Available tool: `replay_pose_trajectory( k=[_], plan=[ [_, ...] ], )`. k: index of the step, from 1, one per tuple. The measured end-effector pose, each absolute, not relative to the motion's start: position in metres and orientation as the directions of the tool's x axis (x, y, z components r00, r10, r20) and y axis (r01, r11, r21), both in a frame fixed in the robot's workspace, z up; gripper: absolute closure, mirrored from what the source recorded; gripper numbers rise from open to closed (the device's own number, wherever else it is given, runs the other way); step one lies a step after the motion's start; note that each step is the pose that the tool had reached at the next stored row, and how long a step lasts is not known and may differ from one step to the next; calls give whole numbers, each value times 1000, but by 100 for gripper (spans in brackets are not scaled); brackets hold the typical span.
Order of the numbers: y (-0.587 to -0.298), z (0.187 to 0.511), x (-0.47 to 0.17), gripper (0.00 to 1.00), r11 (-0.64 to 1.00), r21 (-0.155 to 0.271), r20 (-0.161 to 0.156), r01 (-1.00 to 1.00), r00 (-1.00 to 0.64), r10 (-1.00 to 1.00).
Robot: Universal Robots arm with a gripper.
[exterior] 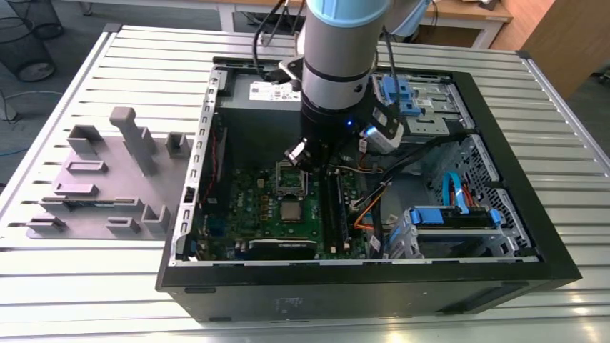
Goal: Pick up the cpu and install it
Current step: 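Close the cpu cover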
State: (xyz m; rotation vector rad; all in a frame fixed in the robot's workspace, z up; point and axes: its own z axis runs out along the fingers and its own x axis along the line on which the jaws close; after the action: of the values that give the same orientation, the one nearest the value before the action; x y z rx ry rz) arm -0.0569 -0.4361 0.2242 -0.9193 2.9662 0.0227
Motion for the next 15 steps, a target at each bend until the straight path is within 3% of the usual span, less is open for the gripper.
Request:
replay_pose_trajectory(
  k=[4,15],
  plan=[
    [-436,242,-57,90,825,3,-39,-566,-824,-565],
    [-436,243,-57,90,825,3,-39,-566,-824,-565]
  ],
)
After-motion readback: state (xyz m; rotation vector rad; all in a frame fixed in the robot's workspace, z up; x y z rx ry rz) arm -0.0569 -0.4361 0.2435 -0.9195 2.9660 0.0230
